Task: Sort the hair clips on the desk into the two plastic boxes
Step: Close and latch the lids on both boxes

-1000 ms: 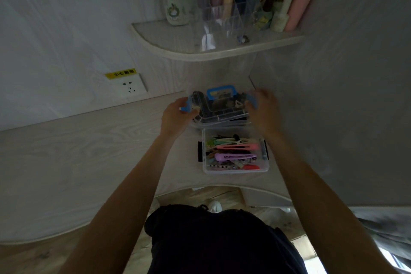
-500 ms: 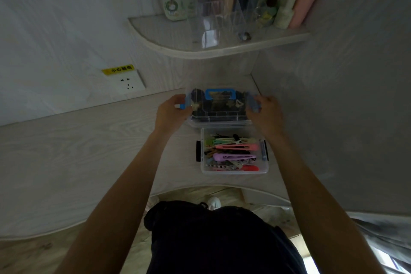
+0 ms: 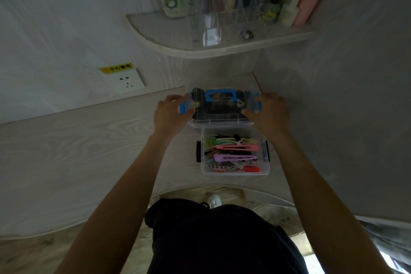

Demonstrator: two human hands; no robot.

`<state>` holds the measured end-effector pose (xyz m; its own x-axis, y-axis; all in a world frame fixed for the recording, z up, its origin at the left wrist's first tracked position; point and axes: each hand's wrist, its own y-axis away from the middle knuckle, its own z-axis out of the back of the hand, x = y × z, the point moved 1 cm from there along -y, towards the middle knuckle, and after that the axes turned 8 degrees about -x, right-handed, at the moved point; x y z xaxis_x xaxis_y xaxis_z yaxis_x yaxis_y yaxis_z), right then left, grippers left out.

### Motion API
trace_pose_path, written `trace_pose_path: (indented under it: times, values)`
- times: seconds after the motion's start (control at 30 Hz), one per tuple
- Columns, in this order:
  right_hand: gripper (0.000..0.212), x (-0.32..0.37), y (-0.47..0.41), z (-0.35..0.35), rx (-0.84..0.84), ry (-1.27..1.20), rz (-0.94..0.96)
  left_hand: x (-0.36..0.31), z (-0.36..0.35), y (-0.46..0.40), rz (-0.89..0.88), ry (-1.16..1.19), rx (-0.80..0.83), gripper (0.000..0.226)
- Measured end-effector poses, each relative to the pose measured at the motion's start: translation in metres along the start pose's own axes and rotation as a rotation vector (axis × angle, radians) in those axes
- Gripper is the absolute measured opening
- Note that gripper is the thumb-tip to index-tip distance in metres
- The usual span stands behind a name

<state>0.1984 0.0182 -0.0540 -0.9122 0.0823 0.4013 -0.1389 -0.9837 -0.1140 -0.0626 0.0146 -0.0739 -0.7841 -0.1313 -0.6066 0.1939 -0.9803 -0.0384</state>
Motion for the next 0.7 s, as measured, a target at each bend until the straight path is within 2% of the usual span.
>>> trace_pose_path:
  times: [0.07,0.2,0.27,0.33,0.4,0.43,0.5,0.57,0.6,0.7]
  values:
    - [0.053,-0.005,0.001,0.0,0.013,-0.072,-0.02,0.003,-0.001,0.001,0.058,0.04,0.01,0.051]
    - [0.029,-0.014,0.001,-0.003,0.05,-0.391,-0.164,0.0,-0.004,0.002,0.295,0.478,0.065,0.054]
    - [0.019,-0.016,-0.001,-0.005,0.126,-0.575,-0.274,-0.002,-0.005,0.004,0.481,0.731,0.081,0.066]
    - [0.019,-0.016,-0.002,-0.008,0.144,-0.655,-0.34,-0.002,-0.005,0.004,0.588,0.836,0.067,0.087]
    - [0.033,-0.016,-0.001,-0.011,0.102,-0.727,-0.442,0.001,-0.008,0.002,0.597,0.792,0.043,0.096]
    - [0.041,-0.016,0.0,-0.011,0.069,-0.76,-0.479,0.001,-0.01,0.002,0.594,0.76,0.026,0.092]
    - [0.051,-0.014,0.003,-0.013,0.008,-0.772,-0.485,-0.001,-0.012,0.003,0.518,0.621,-0.013,0.069]
    - [0.049,-0.008,0.006,-0.015,-0.027,-0.718,-0.465,-0.004,-0.011,0.008,0.339,0.416,-0.084,0.04]
    - [0.045,-0.003,0.008,-0.015,-0.042,-0.663,-0.442,-0.006,-0.01,0.01,0.259,0.336,-0.117,0.033]
    - [0.034,0.01,0.017,-0.014,-0.08,-0.352,-0.293,-0.015,-0.01,0.016,0.067,0.016,-0.162,0.034]
